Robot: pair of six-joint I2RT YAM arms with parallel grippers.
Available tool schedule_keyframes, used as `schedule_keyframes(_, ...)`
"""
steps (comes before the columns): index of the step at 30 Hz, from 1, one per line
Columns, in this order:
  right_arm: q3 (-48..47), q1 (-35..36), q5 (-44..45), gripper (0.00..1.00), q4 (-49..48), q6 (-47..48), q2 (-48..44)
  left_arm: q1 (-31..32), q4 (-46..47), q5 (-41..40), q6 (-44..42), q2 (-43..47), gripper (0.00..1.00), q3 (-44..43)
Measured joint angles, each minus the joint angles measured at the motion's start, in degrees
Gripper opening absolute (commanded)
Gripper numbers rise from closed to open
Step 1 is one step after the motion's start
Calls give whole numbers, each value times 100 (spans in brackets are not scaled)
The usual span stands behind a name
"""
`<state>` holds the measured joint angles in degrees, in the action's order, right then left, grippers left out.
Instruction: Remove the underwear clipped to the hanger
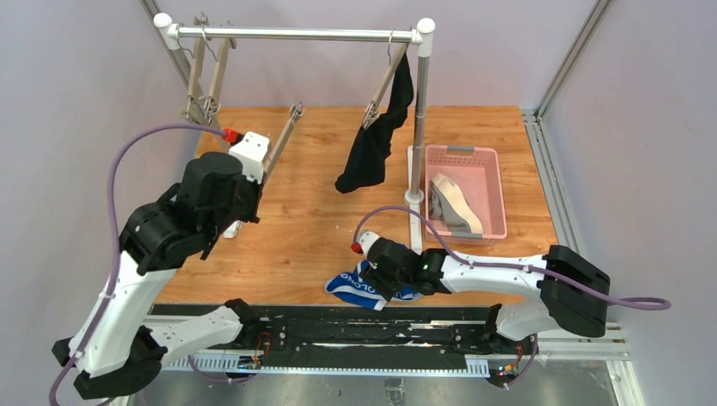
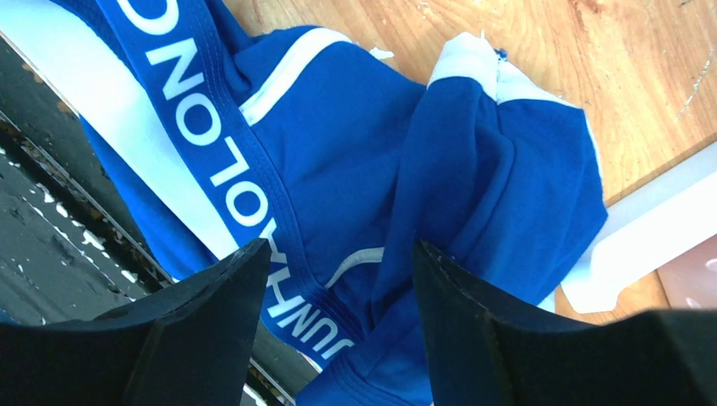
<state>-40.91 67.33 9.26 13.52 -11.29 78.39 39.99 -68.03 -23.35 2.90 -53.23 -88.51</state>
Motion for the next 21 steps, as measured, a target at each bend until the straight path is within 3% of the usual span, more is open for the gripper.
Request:
schedule_keyframes(5,0,11,-68,54,-151,-94,234,-195,-20,-223,-210,-520,0,-232)
schedule_keyframes(11,11,15,-87,43,-232,-210,365,-1390,280,540,-452,-997,0,-243)
schedule_keyframes(14,11,17,-94,30,-284,-236,452,-1554,341,767,-529,-1386,0,-466)
schedule_keyframes(17,-13,26,-170,6,-393,-295,568,-1578,380,960,-549,-1749,0,-874)
schedule_keyframes(21,-140,59,-168,1,-455,-315,723,-1622,476,1176,-533,-2068,0,-1429)
